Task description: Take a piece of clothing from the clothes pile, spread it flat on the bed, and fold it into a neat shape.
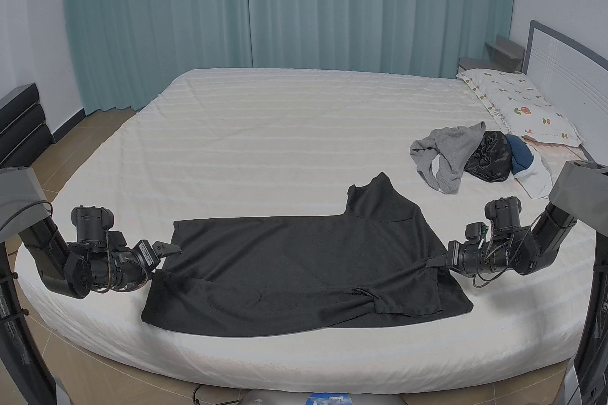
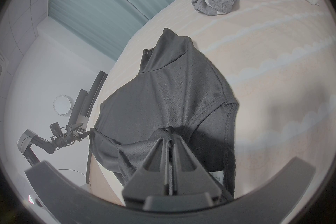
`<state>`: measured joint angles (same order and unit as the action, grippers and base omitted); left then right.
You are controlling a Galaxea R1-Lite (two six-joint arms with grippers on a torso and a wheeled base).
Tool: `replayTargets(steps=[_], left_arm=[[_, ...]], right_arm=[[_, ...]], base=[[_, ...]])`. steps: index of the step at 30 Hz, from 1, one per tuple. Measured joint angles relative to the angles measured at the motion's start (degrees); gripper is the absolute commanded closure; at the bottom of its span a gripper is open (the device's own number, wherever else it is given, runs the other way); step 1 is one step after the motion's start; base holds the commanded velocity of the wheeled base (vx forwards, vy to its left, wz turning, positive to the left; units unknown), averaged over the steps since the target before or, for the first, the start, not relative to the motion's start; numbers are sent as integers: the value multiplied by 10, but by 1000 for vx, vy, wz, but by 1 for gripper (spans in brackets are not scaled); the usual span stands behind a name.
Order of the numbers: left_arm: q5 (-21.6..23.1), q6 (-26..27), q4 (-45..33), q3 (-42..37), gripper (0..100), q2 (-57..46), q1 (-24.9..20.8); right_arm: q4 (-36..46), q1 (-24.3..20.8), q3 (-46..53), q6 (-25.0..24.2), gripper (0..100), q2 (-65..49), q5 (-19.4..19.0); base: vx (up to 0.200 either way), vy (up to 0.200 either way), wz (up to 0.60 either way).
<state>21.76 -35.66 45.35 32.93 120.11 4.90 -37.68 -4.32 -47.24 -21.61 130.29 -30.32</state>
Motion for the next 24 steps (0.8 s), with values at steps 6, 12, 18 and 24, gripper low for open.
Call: replayTargets(steps=[6,12,18,24], left_arm=[[1,0,32,-13,0,9,-2],[1,16,34,-28,0,10,-3],[-5,21,35,-25,100,15,-3],[-10,24,34,-29,100,17,0]], right_arm=[[0,0,0,0,100,0,0],[1,0,0,0,100,0,0],[0,0,0,-1,100,0,0],[0,0,0,-1,100,-1,0]], base=[[0,0,0],[0,0,0],[0,0,0],[0,0,0]])
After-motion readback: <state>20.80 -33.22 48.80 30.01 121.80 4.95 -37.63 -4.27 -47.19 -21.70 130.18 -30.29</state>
